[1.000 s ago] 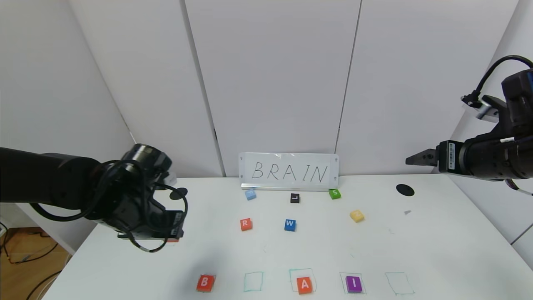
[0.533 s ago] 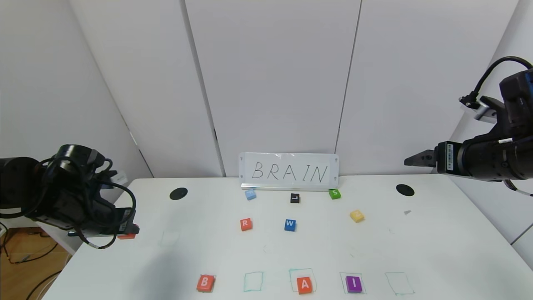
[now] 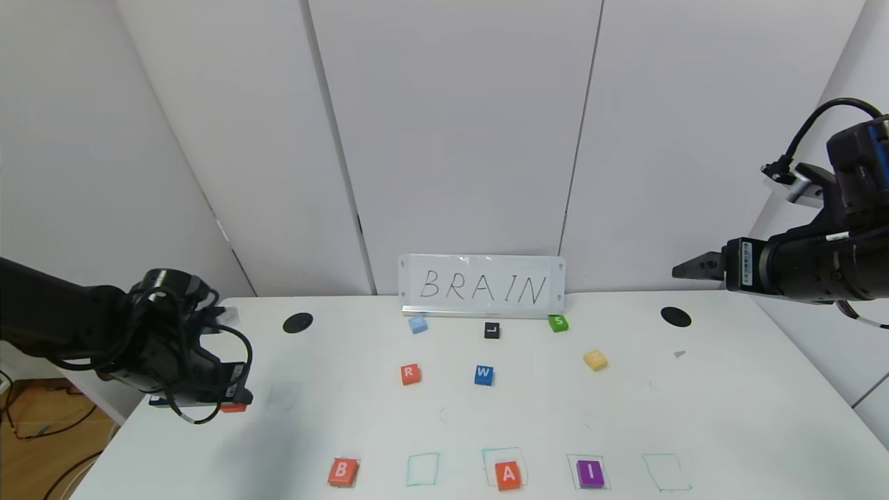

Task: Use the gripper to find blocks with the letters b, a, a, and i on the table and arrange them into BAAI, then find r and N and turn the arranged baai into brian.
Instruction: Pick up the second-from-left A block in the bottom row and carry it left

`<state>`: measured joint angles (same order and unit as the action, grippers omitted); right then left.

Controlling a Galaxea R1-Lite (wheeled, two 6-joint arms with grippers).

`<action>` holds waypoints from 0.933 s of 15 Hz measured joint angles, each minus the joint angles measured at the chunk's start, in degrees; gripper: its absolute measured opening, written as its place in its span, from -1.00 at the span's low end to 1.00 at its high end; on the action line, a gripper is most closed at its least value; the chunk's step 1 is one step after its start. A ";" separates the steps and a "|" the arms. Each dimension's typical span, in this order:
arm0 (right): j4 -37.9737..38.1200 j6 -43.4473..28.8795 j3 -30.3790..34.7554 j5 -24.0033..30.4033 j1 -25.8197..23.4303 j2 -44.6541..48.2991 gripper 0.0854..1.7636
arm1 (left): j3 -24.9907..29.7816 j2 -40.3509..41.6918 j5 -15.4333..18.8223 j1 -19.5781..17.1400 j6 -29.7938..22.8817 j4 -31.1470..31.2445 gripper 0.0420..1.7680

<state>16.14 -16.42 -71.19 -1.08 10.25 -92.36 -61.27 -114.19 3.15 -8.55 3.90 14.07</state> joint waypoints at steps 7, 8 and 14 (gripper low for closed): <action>-1.72 0.06 0.68 0.11 -0.15 -0.11 0.94 | -2.45 -6.01 -0.24 2.57 0.12 -4.79 -0.46; -1.72 0.09 0.68 0.13 -0.15 -0.12 0.94 | -2.93 -6.86 -0.28 2.68 0.11 -4.92 -0.46; -1.74 0.06 0.63 0.13 -0.17 -0.26 0.94 | -4.06 -10.15 -0.26 3.56 0.06 -5.01 -0.46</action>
<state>14.40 -16.36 -70.56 -0.95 10.08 -92.61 -65.33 -124.34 2.89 -4.99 3.96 9.06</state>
